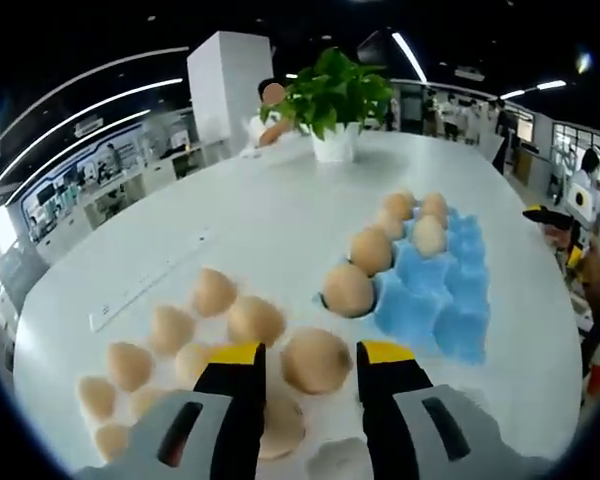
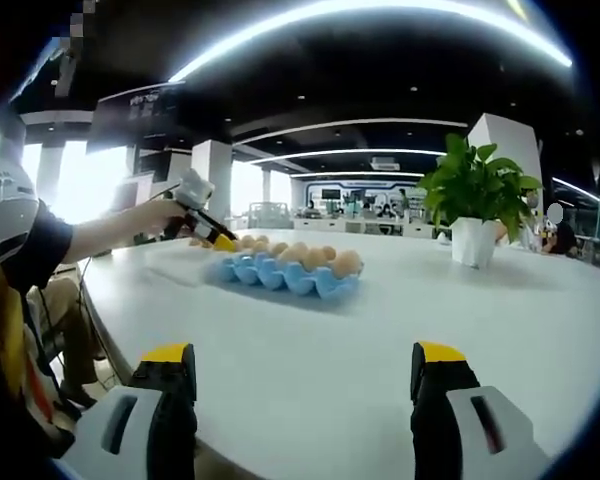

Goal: Pick up the eggs on the table and place them into the egg tray on the table

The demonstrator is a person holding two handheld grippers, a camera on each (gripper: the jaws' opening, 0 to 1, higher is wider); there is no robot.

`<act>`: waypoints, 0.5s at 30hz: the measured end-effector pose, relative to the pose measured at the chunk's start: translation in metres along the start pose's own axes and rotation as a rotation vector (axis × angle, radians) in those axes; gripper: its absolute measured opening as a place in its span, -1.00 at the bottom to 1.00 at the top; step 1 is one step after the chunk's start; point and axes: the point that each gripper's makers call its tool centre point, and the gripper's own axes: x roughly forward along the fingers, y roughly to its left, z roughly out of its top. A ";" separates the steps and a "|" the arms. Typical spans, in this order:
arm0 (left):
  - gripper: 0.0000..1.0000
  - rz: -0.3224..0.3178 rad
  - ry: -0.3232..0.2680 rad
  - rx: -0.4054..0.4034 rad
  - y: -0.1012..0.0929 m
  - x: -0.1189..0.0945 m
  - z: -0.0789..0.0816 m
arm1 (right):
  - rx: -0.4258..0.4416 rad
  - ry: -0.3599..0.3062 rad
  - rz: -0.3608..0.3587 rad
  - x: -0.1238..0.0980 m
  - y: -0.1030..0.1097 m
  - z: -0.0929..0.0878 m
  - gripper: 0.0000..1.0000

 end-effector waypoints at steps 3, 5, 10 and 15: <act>-0.35 -0.009 0.004 -0.006 -0.003 0.000 -0.001 | 0.000 -0.002 0.002 0.001 0.000 0.001 0.85; -0.36 -0.011 0.008 -0.008 -0.002 0.001 -0.001 | -0.001 -0.001 0.003 0.001 0.001 0.000 0.85; -0.42 -0.017 0.015 -0.008 -0.005 0.001 -0.001 | 0.002 -0.001 0.004 0.002 0.000 0.000 0.85; -0.42 -0.010 0.019 -0.006 -0.004 0.001 -0.001 | 0.004 -0.006 0.003 0.001 -0.001 0.000 0.85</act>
